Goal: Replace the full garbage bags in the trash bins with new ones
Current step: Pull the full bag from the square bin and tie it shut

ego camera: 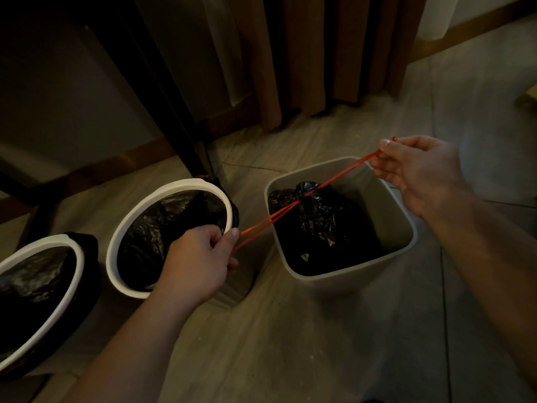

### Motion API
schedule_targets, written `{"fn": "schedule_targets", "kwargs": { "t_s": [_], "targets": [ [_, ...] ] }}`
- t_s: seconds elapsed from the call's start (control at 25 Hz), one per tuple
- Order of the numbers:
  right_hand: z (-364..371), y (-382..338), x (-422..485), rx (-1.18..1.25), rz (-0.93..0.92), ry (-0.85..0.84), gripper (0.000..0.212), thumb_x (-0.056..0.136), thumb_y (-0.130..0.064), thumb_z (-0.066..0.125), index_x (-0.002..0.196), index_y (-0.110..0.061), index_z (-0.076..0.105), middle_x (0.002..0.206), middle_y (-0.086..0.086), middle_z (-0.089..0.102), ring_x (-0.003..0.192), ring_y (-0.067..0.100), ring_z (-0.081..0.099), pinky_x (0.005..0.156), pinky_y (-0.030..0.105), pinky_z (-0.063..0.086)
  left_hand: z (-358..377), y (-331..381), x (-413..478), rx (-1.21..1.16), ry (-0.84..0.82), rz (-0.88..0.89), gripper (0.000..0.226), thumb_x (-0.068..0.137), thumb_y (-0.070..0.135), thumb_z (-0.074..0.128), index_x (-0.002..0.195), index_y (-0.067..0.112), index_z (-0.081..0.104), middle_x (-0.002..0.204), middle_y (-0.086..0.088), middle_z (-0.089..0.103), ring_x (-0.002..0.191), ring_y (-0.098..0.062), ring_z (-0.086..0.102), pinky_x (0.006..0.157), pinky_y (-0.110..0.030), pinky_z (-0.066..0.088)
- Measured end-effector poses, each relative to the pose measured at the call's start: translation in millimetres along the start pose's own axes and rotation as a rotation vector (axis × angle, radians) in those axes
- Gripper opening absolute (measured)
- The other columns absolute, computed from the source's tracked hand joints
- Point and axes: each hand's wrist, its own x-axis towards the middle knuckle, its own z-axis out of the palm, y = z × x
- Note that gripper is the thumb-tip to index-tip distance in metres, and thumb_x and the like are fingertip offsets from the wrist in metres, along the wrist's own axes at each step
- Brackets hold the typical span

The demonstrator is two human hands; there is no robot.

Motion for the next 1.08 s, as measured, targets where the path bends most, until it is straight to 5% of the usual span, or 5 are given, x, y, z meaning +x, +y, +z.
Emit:
{"fn": "schedule_targets", "kwargs": {
  "t_s": [0.36,0.48,0.64,0.84,1.08],
  "targets": [
    [-1,10,8,-0.004,0.027,0.092,0.012,0.092,-0.011,0.075,0.090,-0.017,0.064,0.070,0.002,0.076,0.072,0.023,0.079,0.070,0.039,0.065,-16,-6,-6,0.066,0.060,-0.013,0.042,0.101,0.052,0.057,0.073,0.023,0.070,0.065,0.013,0.074,0.059,-0.001,0.069,0.059,-0.033,0.053],
    [12,-15,-10,0.019,-0.064,0.030,0.009,0.093,-0.014,0.072,0.095,-0.017,0.064,0.074,0.007,0.076,0.072,0.028,0.078,0.067,0.041,0.063,-19,7,-3,-0.188,0.101,0.013,0.043,0.096,0.060,0.059,0.078,0.024,0.074,0.072,0.009,0.075,0.065,-0.003,0.070,0.067,-0.040,0.057],
    [47,-56,-64,-0.040,-0.287,-0.360,0.006,0.094,-0.017,0.074,0.092,-0.016,0.069,0.082,0.014,0.076,0.071,0.031,0.076,0.062,0.036,0.061,-24,55,-3,-0.725,-0.185,0.284,0.026,0.090,0.053,0.069,0.093,0.029,0.080,0.096,0.006,0.076,0.092,-0.008,0.070,0.085,-0.036,0.055],
    [77,-83,-117,-0.206,-0.597,-0.618,0.006,0.096,-0.003,0.071,0.101,-0.003,0.067,0.086,0.012,0.076,0.077,0.022,0.078,0.069,0.030,0.063,-23,113,1,-0.566,-0.414,0.582,0.021,0.101,0.026,0.069,0.121,0.025,0.066,0.118,-0.001,0.075,0.109,-0.018,0.074,0.084,-0.036,0.063],
    [60,-65,-109,-0.258,-0.662,-0.527,0.009,0.100,-0.009,0.064,0.108,-0.006,0.066,0.085,0.002,0.066,0.071,0.016,0.066,0.059,0.021,0.050,-29,131,1,-0.474,-0.261,0.563,0.016,0.101,0.018,0.067,0.116,0.016,0.070,0.103,-0.002,0.078,0.094,-0.012,0.077,0.079,-0.027,0.063]
  ]
}}
